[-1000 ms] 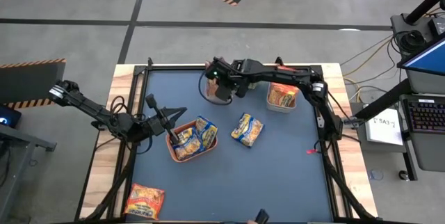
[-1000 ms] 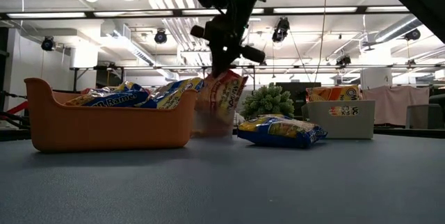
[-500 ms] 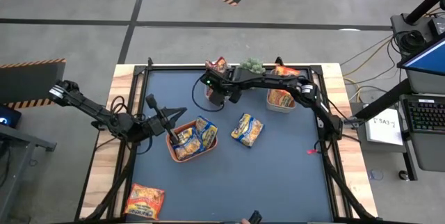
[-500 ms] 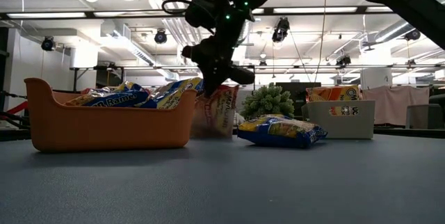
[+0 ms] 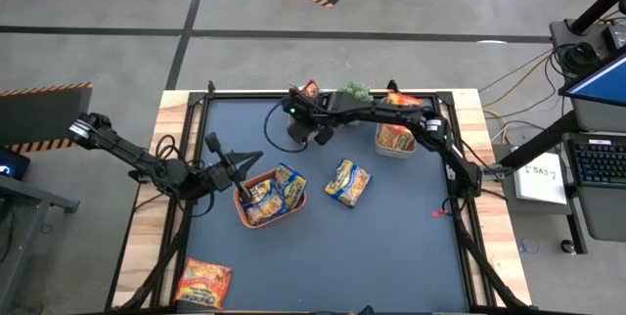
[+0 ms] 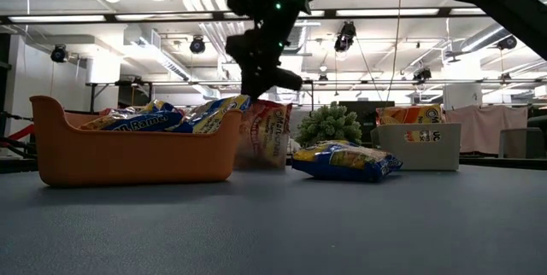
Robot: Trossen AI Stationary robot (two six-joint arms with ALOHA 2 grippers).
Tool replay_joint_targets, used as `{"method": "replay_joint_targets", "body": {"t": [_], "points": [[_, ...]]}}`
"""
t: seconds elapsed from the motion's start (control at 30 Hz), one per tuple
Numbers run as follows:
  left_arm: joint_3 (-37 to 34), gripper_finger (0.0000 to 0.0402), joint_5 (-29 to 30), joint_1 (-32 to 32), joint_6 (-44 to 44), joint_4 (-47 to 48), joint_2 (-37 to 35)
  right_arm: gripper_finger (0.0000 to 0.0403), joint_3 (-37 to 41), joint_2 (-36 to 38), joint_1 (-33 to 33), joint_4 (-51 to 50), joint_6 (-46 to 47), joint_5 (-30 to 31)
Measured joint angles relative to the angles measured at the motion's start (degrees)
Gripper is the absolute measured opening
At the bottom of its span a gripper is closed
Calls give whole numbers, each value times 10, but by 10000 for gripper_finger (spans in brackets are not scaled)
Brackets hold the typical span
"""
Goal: Sort Maruchan noodles
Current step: Put the red noodle pack into the transparent bin, then put the blue noodle pack into the orange bin
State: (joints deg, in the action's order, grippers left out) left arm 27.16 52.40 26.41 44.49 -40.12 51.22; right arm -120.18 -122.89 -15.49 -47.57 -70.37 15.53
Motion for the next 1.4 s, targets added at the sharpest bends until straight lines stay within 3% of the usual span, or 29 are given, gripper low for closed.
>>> {"method": "replay_joint_targets", "body": {"t": [0.17, 0.3, 0.47, 0.53, 0.67, 0.73, 0.87, 1.13, 1.4], "points": [[0, 0, 0, 0, 0, 1, 0, 108, -49, 3, 1, -5, 84, 1], [0, 0, 0, 0, -1, 7, 0, 109, -102, 20, 1, -66, 173, 1], [0, 0, 0, 0, -7, 10, 0, 94, -144, 46, 1, -180, 375, -12], [0, 0, 0, 0, -11, 10, 0, 85, -139, 61, -1, -229, 447, -47], [0, 0, 0, 0, -20, 11, 3, 59, -125, 87, -1, -321, 558, -186], [0, 0, 0, 0, -27, 10, 6, 49, -93, 105, 12, -330, 590, -233], [0, 0, 0, 0, -53, 9, 14, 39, 16, 158, 61, -268, 598, -248], [0, 0, 0, 0, -124, 10, 38, 38, 301, 304, 133, 18, 644, -245], [0, 0, 0, 0, -211, 9, 84, 38, 538, 417, 151, 235, 725, -231]]}}
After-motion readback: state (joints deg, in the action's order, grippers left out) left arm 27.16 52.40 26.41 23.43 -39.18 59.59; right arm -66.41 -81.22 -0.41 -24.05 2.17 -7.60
